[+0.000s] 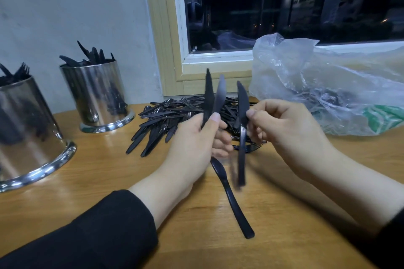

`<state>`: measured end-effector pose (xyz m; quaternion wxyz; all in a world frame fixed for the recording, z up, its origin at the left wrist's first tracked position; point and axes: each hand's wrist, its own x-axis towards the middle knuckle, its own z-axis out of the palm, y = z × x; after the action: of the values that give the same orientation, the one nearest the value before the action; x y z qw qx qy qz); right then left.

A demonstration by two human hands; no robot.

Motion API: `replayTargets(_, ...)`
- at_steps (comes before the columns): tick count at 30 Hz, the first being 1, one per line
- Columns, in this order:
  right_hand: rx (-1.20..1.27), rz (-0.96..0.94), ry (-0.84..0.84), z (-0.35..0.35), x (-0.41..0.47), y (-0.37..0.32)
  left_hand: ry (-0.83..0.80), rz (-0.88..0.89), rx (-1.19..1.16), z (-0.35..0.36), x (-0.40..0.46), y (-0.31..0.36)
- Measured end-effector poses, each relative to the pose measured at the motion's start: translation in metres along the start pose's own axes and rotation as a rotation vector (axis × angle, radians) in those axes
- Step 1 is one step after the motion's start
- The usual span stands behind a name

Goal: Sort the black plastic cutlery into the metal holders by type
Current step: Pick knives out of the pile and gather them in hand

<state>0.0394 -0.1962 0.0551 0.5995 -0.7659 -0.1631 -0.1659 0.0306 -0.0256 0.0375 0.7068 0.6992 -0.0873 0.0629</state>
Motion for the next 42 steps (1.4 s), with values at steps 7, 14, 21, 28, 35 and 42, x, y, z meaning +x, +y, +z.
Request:
replayTargets(7,0.09,0.028,-0.002,0.004,-0.003,0.003,-0.196,-0.017,0.056,0.005,-0.008,-0.003)
replayTargets(14,-0.756,0.02,-0.399,0.005,-0.014,-0.004,0.177,0.018,-0.064,-0.009,0.008,-0.007)
replayTargets(21,-1.011,0.051,-0.572,0.021,-0.028,-0.012,0.261,0.019,-0.085,-0.01,0.009,-0.005)
replayTargets(28,-1.07,0.071,-0.547,0.019,-0.026,-0.015,0.238,-0.004,-0.085,-0.011,0.008,-0.006)
replayTargets(35,-1.141,-0.035,-0.443,0.021,-0.022,-0.01,0.236,0.008,-0.078,-0.01,0.009,-0.005)
replayTargets(42,-0.712,0.011,-0.127,0.008,-0.011,-0.002,0.198,-0.012,-0.073,-0.008,0.007,-0.006)
